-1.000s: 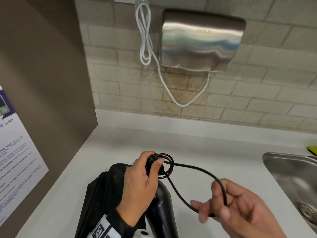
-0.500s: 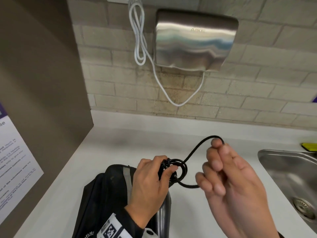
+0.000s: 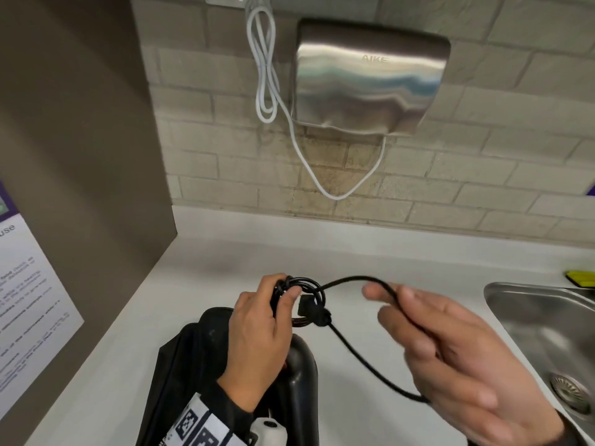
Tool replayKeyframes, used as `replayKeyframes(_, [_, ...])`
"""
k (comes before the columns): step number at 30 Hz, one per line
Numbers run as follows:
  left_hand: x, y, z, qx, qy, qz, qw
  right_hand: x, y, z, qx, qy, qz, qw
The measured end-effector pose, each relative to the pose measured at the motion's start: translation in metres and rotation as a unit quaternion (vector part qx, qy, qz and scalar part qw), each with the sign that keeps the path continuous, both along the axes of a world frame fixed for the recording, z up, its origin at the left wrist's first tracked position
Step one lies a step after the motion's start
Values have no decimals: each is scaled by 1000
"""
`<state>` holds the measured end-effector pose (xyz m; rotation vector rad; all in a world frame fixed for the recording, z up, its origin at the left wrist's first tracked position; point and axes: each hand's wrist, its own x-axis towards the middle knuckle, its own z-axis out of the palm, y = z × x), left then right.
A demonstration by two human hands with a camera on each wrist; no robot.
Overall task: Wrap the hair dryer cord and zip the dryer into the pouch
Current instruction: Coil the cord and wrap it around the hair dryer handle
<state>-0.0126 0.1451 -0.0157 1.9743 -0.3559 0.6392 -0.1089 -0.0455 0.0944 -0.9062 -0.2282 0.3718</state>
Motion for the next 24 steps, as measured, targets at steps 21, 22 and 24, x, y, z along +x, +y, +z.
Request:
replayKeyframes(21, [-2,7,4,29,5,-17,999,7,-9,-38,-400,-92,-318,854])
replayKeyframes(22, [-2,6,4,32,6,-21,999,9,-9,-39,-397,-96,-327,852])
replayKeyframes(24, [-3,6,4,35,9,-32,999,14,-14,-40,-399,-98,-332,849])
